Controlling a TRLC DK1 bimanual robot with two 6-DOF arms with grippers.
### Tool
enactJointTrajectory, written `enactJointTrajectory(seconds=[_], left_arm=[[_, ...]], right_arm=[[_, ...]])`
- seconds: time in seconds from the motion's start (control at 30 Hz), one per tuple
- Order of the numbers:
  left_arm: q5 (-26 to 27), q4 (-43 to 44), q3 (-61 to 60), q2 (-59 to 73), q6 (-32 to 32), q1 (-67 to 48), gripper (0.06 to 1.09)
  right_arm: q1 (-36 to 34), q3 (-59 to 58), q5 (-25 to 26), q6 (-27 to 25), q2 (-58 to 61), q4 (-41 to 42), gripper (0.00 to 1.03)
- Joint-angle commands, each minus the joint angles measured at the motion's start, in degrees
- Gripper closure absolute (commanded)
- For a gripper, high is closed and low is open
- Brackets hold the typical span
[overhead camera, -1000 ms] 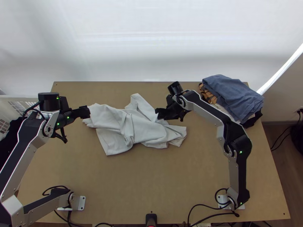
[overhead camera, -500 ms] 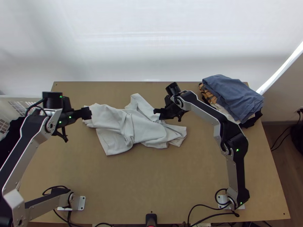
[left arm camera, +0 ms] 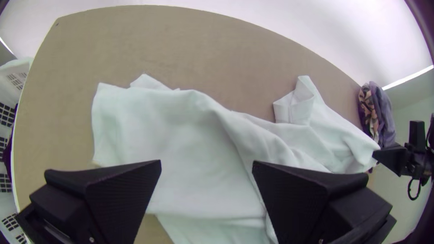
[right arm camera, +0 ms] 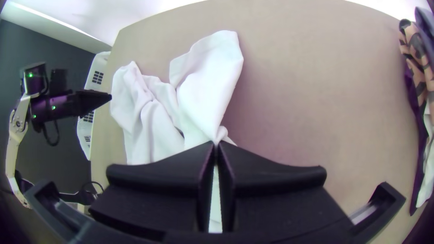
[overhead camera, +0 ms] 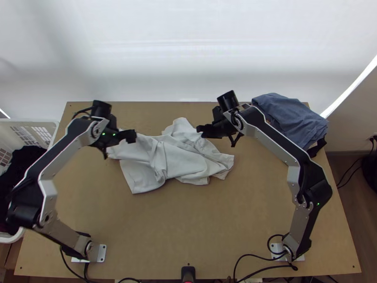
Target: Fold the t-shirt
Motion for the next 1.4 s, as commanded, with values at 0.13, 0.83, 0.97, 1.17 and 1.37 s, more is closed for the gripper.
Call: enactJointTrajectory(seconds=[0.13, 0.83, 0.97, 1.17, 1.37], left_arm=[[-4.11, 3.03, 5.06, 7.50, 2.67, 1.20, 0.10], [-3.58, -10.33, 23.70, 20.24, -0.76, -3.99, 0.10], [-3.67, -14.81, 28.35, 23.06, -2.08, -4.69, 0.11], [-8.59, -17.01, 30.90, 25.78, -1.55, -5.57, 0.70], [-17.03, -19.12, 32.49, 27.63, 1.88, -4.52, 1.05]], right_arm=[[0.08, -1.78, 0.98, 0.20, -2.60, -0.13, 1.00], [0.78, -2.57, 2.74, 0.29, -2.52, -0.13, 1.00], [0.96, -2.48, 2.83, 0.38, -2.34, -0.13, 1.00], [1.04, -1.78, 3.35, 0.56, -2.16, -0.04, 1.00], [-2.12, -0.90, 3.88, 2.05, -2.87, -0.13, 1.00]])
